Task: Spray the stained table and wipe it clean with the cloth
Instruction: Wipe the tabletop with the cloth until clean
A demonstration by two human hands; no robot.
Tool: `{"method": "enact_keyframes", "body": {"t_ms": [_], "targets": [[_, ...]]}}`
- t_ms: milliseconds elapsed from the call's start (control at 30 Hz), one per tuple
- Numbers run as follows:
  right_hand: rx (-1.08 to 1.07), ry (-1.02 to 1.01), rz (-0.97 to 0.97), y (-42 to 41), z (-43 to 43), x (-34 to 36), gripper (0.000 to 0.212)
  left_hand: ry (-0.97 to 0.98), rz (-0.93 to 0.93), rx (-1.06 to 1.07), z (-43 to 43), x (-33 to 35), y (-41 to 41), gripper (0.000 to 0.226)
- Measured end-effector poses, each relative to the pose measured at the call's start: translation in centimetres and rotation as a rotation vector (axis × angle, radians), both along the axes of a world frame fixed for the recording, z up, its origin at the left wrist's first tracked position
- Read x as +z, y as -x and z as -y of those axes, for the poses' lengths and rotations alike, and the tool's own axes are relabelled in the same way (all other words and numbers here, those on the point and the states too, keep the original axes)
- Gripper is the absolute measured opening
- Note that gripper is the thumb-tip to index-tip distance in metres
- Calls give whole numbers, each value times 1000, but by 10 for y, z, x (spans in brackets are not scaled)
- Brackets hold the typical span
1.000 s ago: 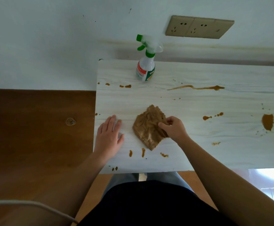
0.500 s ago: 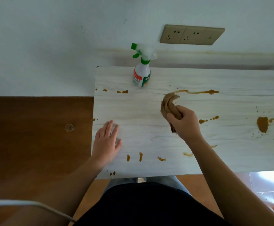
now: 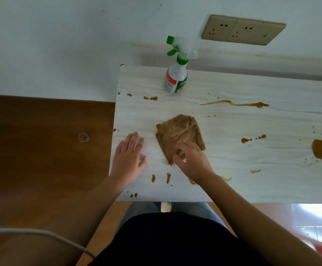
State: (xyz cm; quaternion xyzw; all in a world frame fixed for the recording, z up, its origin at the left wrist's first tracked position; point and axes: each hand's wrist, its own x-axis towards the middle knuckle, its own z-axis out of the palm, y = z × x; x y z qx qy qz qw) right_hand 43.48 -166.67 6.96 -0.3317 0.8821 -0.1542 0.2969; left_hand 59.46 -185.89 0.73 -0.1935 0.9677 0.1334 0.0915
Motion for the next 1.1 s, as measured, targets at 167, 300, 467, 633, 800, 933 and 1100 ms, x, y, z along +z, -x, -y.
{"method": "enact_keyframes", "body": {"t_ms": [167, 300, 467, 633, 800, 933, 1100], "targets": [[10, -7, -108, 30, 9, -11, 53, -2, -36, 5, 2, -5, -2, 65], [147, -130, -162, 36, 22, -40, 67, 19, -102, -5, 5, -13, -5, 59], [275, -24, -300, 32, 51, -68, 69, -32, -237, -22, 15, -22, -11, 54], [400, 63, -334, 54, 104, -80, 67, -43, -268, -21, 19, -27, -12, 53], [328, 112, -357, 75, 173, -86, 66, -29, -275, 8, 14, -31, -13, 55], [282, 99, -353, 70, 179, -82, 66, -33, -259, -4, 16, -26, -11, 55], [227, 88, -335, 47, 123, -75, 66, -27, -218, -32, 23, -21, -10, 55]]}}
